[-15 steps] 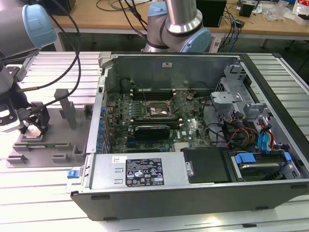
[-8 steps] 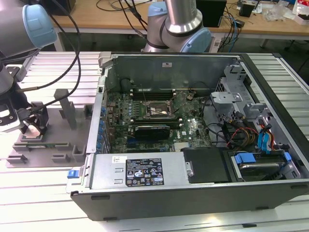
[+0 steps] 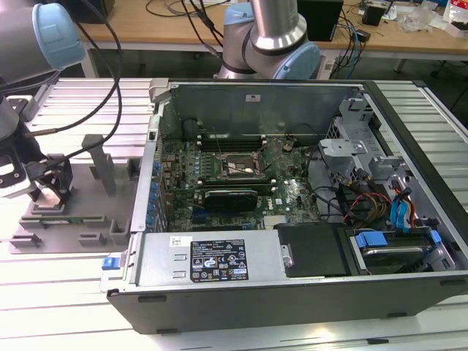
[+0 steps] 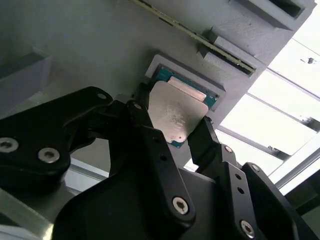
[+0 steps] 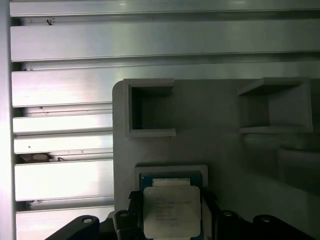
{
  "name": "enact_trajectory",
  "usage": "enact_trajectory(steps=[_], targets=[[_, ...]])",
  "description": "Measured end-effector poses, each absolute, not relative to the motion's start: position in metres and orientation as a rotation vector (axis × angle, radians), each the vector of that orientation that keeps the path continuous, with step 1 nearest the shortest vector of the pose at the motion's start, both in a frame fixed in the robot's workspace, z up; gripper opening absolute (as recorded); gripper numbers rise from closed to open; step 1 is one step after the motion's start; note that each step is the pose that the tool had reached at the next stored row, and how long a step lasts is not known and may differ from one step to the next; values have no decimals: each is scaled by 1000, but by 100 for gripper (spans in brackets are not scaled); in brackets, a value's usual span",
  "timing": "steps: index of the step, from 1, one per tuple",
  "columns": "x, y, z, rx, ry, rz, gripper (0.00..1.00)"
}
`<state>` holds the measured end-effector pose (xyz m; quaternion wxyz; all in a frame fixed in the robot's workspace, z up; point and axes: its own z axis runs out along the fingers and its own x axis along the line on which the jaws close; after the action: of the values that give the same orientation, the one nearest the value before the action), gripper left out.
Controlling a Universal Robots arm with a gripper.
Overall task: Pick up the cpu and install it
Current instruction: 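Pick up the cpu and move it towards the insertion slot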
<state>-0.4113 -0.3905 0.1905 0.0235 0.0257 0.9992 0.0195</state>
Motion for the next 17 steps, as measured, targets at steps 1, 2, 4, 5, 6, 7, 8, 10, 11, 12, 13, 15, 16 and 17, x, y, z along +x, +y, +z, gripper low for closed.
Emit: enact_trajectory(steps=[1,2,4,5,6,7,8,10,11,12,13,15,16,17], targets=[[-411,-390,191,80,3093,60,55],[-411,-390,192,80,3093,60,55],[-411,-390,195,80,3093,60,55],[-411,-390,197,80,3093,60,55],[-411,-390,199,80,3093,60,55],[-411,-390,201,80,3093,60,55],[-411,-390,204,80,3093,60,55],[-411,-390,207,80,3093,60,55],[-411,-390,209,80,3093,60,55],[-411,-390,210,80,3093,60,55],[-411,-390,212,80,3093,60,55],[-411,-390,216,80,3093,60,55],[-411,-390,218,80,3093,60,55],[-411,-390,221,80,3093,60,55]])
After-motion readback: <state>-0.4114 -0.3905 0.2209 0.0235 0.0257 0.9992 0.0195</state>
